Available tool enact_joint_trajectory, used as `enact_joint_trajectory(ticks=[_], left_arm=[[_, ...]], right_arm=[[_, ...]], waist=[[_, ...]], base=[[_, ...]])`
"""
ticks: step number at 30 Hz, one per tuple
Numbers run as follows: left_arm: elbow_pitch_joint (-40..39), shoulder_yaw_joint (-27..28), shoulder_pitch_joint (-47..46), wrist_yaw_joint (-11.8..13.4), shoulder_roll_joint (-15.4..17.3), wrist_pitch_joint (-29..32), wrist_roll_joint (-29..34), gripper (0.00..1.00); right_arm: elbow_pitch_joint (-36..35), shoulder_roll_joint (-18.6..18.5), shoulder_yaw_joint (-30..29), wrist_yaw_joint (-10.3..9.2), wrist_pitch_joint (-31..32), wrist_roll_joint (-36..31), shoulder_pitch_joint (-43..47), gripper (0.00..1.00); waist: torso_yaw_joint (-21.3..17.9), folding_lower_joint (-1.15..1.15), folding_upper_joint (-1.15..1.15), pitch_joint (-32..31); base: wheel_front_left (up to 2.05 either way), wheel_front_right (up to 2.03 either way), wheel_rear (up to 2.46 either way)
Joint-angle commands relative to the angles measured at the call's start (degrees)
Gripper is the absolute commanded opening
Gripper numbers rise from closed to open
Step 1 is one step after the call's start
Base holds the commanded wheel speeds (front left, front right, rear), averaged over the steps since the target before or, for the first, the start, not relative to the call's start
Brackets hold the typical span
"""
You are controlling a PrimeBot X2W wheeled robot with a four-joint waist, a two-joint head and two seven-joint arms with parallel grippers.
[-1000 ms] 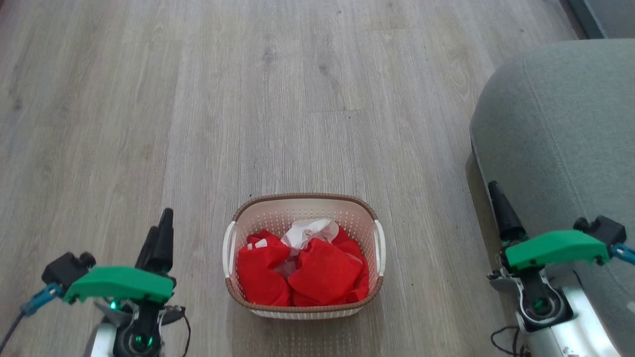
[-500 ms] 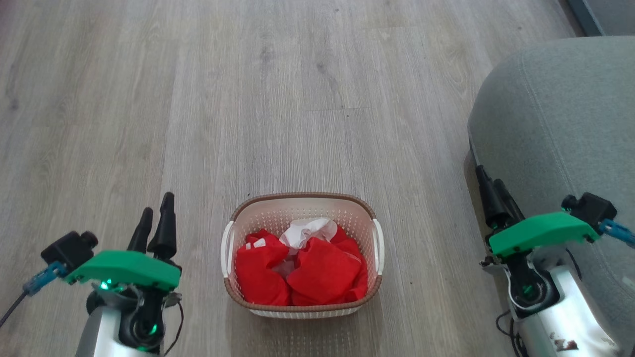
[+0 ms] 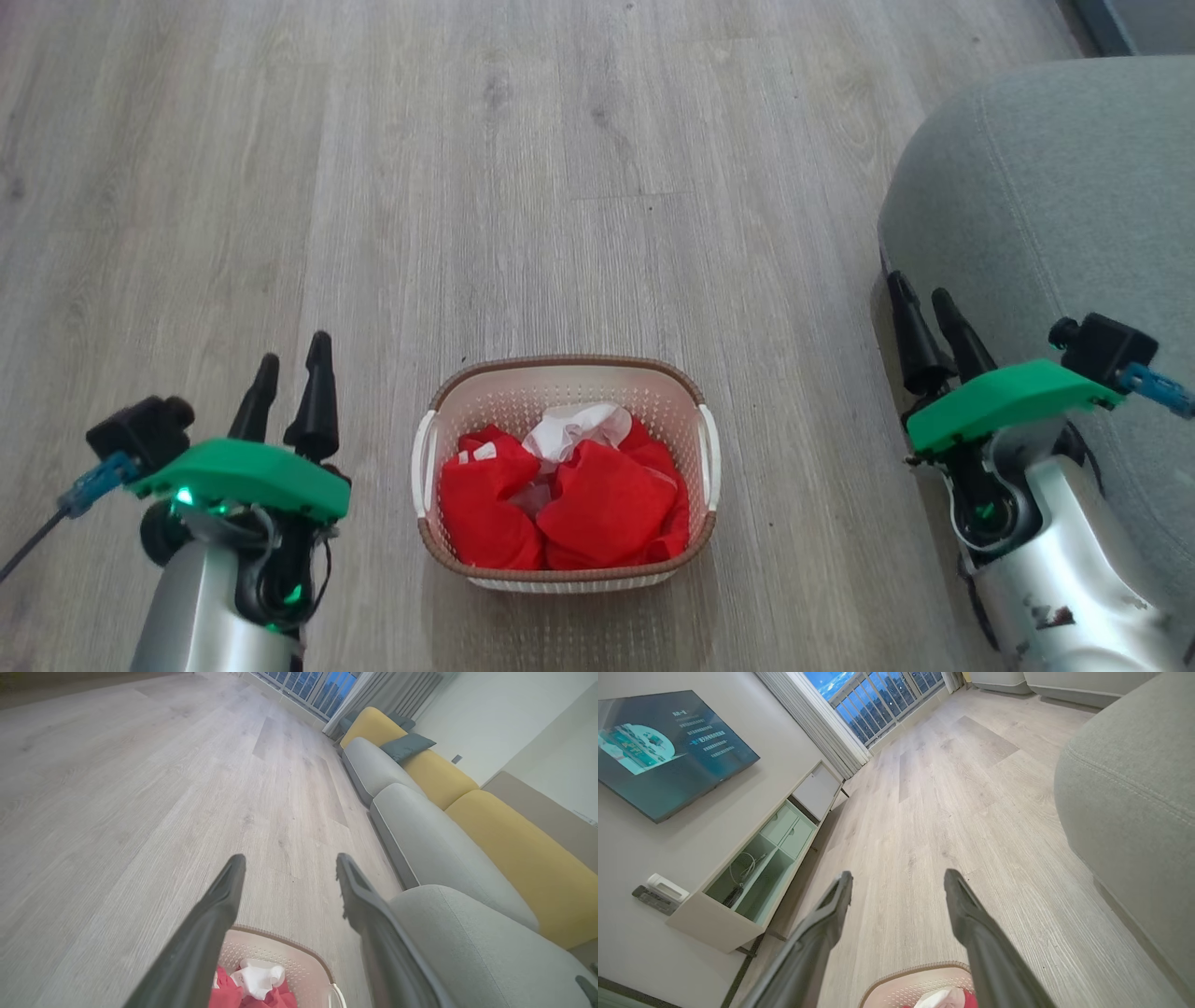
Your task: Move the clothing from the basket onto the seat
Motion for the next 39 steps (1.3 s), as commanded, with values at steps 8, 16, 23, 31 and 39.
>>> enact_joint_trajectory(ticks=[8, 16, 23, 31, 39], left_arm=[[-1.95, 1.07, -5.2, -0.41, 1.44, -1.98, 7.48, 1.0], [-0.98, 1.8, -6.34, -0.45, 1.22, -3.15, 12.99, 1.0], [0.22, 2.07, -7.47, -0.49, 1.12, -4.33, 18.12, 1.0], [0.9, 2.53, -9.19, -0.53, 1.03, -5.83, 24.1, 1.0], [1.3, 3.53, -10.71, -0.57, 0.92, -7.18, 29.76, 1.0]], right_arm=[[-0.74, -1.27, 2.07, 0.0, -2.11, -6.66, -5.1, 1.0], [0.55, -1.63, 3.1, 0.0, -3.29, -11.04, -6.9, 1.0], [2.1, -2.04, 4.01, 0.0, -4.47, -15.37, -8.65, 1.0], [4.0, -2.45, 4.94, 0.0, -5.99, -21.31, -10.63, 1.0], [4.87, -3.2, 4.26, 0.0, -7.35, -26.03, -12.4, 1.0]], waist=[[-0.11, 0.0, 0.0, 0.4], [-0.21, 0.0, 0.0, 0.66], [-0.37, 0.0, 0.0, 0.95], [-0.6, 0.0, 0.0, 1.33], [-0.76, 0.0, 0.0, 1.74]], base=[[0.0, 0.0, 0.0], [0.0, 0.0, 0.0], [0.0, 0.0, 0.0], [0.0, 0.0, 0.0], [0.0, 0.0, 0.0]])
